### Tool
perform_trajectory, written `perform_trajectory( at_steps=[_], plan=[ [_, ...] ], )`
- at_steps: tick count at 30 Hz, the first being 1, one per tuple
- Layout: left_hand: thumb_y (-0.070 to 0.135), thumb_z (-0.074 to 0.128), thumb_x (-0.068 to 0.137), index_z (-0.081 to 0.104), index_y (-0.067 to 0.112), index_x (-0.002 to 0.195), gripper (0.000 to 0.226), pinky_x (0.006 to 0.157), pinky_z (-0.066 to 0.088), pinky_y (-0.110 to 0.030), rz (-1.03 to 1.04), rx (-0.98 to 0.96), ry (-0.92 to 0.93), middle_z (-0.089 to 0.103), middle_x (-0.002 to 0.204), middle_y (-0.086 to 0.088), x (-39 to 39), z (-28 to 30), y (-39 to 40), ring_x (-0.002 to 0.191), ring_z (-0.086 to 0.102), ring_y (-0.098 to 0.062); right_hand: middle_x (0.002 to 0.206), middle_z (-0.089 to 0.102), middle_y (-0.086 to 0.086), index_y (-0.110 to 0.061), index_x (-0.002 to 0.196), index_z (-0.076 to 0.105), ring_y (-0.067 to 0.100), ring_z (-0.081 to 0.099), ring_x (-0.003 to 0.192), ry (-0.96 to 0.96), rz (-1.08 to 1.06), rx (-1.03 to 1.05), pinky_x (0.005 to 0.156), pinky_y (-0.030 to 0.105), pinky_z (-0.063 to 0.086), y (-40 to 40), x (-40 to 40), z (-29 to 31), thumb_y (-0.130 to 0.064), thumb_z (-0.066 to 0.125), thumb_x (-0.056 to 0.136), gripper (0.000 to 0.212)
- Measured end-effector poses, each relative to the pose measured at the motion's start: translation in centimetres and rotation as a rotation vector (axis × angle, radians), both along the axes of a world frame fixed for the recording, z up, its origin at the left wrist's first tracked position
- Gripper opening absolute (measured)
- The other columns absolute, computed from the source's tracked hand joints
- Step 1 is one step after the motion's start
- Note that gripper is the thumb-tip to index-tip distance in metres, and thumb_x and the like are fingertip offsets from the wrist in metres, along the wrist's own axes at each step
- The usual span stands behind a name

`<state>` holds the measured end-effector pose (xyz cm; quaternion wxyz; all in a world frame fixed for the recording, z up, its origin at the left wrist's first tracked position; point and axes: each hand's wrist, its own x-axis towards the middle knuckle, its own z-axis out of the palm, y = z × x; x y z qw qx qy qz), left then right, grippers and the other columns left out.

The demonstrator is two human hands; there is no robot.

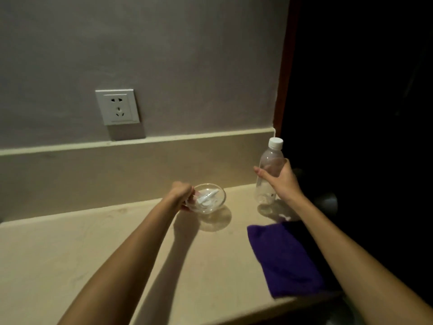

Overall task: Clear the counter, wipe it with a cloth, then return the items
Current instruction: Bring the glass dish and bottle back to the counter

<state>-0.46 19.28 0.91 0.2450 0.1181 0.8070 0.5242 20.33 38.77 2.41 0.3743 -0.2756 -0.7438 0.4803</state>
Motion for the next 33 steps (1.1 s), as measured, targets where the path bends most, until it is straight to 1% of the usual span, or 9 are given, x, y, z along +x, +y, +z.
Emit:
perform_trajectory(
  at_steps=[3,6,8,10,12,15,21,27,33],
  plan=[
    [-0.005,0.050,0.091,0.062,-0.002,0.084,0.014,0.030,0.048,-0.029,0.107,-0.029,-0.009,0.058,0.067,-0.018,-1.3,-0.9,1.6,0.053,0.057,-0.029,0.139,0.058,0.006,-0.014,0.147,0.039,0.025,0.057,0.131,-0.018,0.047,-0.035,0.109,0.040,0.045,3.0,-2.8,-1.0,-0.055,0.084,0.069,0.100],
    [-0.003,0.054,0.091,0.065,-0.004,0.095,0.011,0.029,0.047,-0.028,0.182,-0.059,0.008,0.059,0.069,-0.018,-2.4,-1.8,2.7,0.053,0.058,-0.028,0.148,0.052,0.008,-0.015,0.153,0.032,0.028,0.051,0.138,-0.041,0.063,-0.064,0.112,0.043,0.042,5.0,-5.1,-2.3,-0.052,0.085,0.071,0.103],
    [-0.001,0.056,0.091,0.067,-0.007,0.101,0.016,0.029,0.046,-0.027,0.205,-0.077,0.014,0.061,0.074,-0.019,-3.0,-2.4,3.0,0.055,0.060,-0.029,0.150,0.049,0.009,-0.015,0.153,0.031,0.029,0.048,0.139,-0.053,0.052,-0.066,0.109,0.039,0.040,6.2,-6.0,-2.9,-0.047,0.086,0.076,0.100],
    [0.001,0.058,0.090,0.069,-0.007,0.099,0.016,0.036,0.047,-0.027,0.235,-0.092,0.024,0.063,0.077,-0.020,-3.5,-3.0,3.3,0.060,0.062,-0.030,0.151,0.048,0.010,-0.016,0.153,0.031,0.032,0.049,0.139,-0.047,0.037,-0.080,0.112,0.043,0.041,7.2,-6.7,-3.2,-0.048,0.086,0.074,0.101],
    [0.004,0.060,0.091,0.068,-0.003,0.085,0.012,0.050,0.050,-0.029,0.264,-0.109,0.037,0.063,0.074,-0.017,-3.8,-3.3,3.5,0.068,0.064,-0.030,0.150,0.049,0.011,-0.017,0.152,0.032,0.034,0.051,0.138,-0.049,0.024,-0.082,0.114,0.051,0.043,7.8,-7.1,-3.4,-0.051,0.087,0.072,0.103],
    [0.007,0.060,0.094,0.063,0.004,0.071,0.023,0.064,0.052,-0.034,0.285,-0.109,0.031,0.063,0.073,-0.015,-4.3,-3.8,4.0,0.075,0.065,-0.030,0.150,0.049,0.012,-0.018,0.150,0.031,0.035,0.051,0.136,-0.058,0.006,-0.048,0.112,0.054,0.044,7.9,-7.2,-4.0,-0.050,0.085,0.076,0.097],
    [0.003,0.057,0.092,0.066,0.002,0.074,0.020,0.056,0.048,-0.030,0.260,-0.108,0.034,0.063,0.071,-0.017,-4.6,-4.3,4.5,0.064,0.062,-0.029,0.164,0.032,0.012,-0.021,0.161,0.011,0.037,0.034,0.149,-0.044,-0.100,-0.029,0.115,0.054,0.035,6.9,-7.0,-5.8,-0.048,0.077,0.086,0.104],
    [0.002,0.058,0.092,0.066,-0.001,0.080,0.015,0.051,0.048,-0.028,0.211,-0.112,0.038,0.062,0.074,-0.018,-4.6,-4.2,4.8,0.060,0.061,-0.027,0.157,0.039,0.017,-0.020,0.156,0.019,0.039,0.043,0.141,-0.105,-0.188,-0.011,0.109,0.055,0.043,6.1,-6.9,-6.5,-0.048,0.080,0.082,0.100],
    [0.006,0.059,0.095,0.064,0.004,0.073,0.023,0.079,0.058,-0.044,0.227,-0.066,0.011,0.063,0.073,-0.015,-4.8,-4.7,4.9,0.078,0.065,-0.031,0.151,0.043,0.020,-0.015,0.152,0.024,0.039,0.050,0.134,-0.132,-0.229,-0.008,0.101,0.048,0.048,5.8,-7.0,-7.2,-0.041,0.085,0.079,0.098]
  ],
)
